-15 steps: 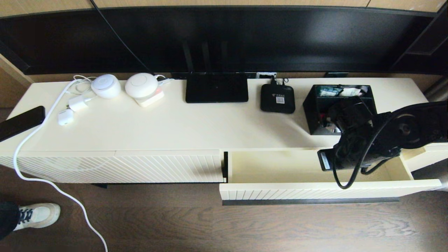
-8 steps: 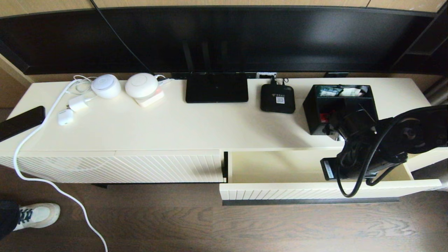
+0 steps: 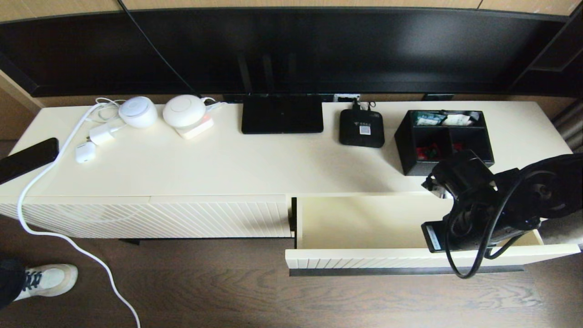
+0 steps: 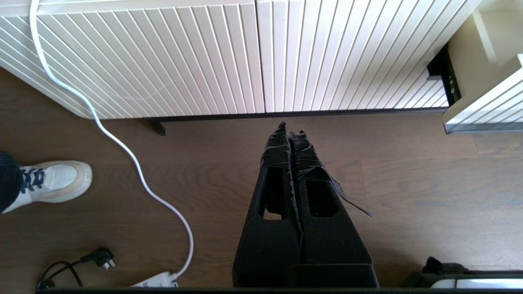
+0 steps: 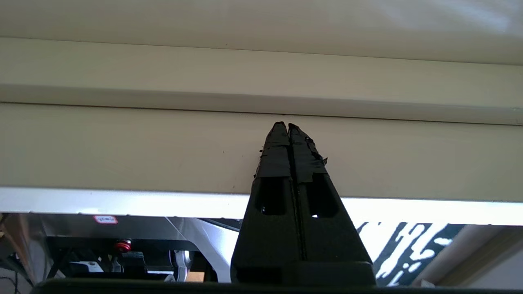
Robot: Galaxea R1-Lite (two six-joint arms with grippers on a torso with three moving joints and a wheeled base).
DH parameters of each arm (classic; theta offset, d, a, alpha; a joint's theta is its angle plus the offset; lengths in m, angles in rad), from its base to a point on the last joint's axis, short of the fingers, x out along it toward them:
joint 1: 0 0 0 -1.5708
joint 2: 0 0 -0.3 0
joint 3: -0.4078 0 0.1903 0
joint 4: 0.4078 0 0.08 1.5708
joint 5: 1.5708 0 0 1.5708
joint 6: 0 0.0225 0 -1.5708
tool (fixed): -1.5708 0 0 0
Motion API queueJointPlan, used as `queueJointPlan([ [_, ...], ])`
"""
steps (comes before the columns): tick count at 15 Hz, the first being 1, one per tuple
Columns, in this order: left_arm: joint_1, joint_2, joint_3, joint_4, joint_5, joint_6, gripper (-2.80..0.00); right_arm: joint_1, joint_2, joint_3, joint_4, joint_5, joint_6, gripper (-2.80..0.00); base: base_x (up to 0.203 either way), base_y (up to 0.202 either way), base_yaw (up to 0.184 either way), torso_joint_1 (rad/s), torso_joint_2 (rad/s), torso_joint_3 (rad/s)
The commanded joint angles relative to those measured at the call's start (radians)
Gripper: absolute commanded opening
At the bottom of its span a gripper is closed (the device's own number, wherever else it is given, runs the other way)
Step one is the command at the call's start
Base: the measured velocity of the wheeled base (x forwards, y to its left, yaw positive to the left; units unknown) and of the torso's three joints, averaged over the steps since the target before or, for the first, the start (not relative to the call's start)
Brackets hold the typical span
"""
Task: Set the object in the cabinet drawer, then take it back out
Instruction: Open the drawer
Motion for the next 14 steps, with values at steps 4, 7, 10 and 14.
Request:
queueJointPlan([
  [4,0.0,0.0,0.0,0.0,0.0,0.0,-2.8,0.021,-0.072,0.133,0.006,0.007,0.005,-2.8,0.0,0.0,0.0,0.0,0.0,0.0],
  [7,0.0,0.001,0.0,0.0,0.0,0.0,-2.8,0.034,-0.107,0.196,0.002,0.007,0.006,-2.8,0.0,0.0,0.0,0.0,0.0,0.0],
  [10,0.0,0.0,-0.001,0.0,0.0,0.0,-2.8,0.058,-0.138,0.272,-0.001,0.012,0.006,-2.8,0.0,0.0,0.0,0.0,0.0,0.0],
  [14,0.0,0.001,0.001,0.0,0.0,0.0,-2.8,0.096,-0.159,0.386,-0.076,0.019,0.007,-2.8,0.0,0.0,0.0,0.0,0.0,0.0],
])
